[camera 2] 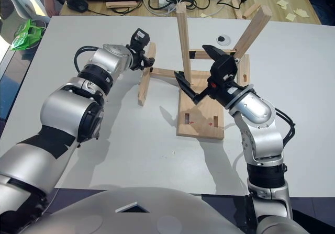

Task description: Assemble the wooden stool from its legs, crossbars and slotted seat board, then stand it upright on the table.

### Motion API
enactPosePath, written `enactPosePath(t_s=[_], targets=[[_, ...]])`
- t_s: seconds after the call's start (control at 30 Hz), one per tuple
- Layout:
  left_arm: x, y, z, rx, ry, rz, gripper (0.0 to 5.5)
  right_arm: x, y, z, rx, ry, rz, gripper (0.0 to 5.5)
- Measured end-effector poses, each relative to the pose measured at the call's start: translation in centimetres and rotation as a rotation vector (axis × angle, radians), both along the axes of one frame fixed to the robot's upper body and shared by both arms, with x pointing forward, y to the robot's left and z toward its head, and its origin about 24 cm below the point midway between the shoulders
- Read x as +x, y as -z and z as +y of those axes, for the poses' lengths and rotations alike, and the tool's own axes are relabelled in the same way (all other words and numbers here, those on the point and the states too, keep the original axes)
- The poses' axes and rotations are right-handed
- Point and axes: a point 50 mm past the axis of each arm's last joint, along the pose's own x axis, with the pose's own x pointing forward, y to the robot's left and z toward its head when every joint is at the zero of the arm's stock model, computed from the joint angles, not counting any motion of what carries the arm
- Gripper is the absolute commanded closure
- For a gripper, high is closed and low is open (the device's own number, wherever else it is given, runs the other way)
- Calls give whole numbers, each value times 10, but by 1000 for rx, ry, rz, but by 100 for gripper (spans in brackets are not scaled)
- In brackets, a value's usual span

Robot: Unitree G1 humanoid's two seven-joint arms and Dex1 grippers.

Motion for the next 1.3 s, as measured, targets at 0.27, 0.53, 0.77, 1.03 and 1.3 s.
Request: enactPosePath(t_s=[0.27, 0.53, 0.77, 1.03, 1.3], targets=[[-2, 8, 10, 16, -35, 14, 313, -2, 2, 5, -17, -38, 1, 10], [-5, 14, 14, 11, -27, 43, 418, -4, 5, 7, -34, -48, -8, 10], [-5, 15, 21, 38, -20, 43, 447, -5, 8, 10, -42, -58, -2, 10], [-4, 13, 29, 34, 0, 55, 447, -4, 9, 5, -33, -15, -4, 10], [2, -2, 71, -114, -134, 36, 447, -2, 8, -1, -28, 17, -26, 10]])
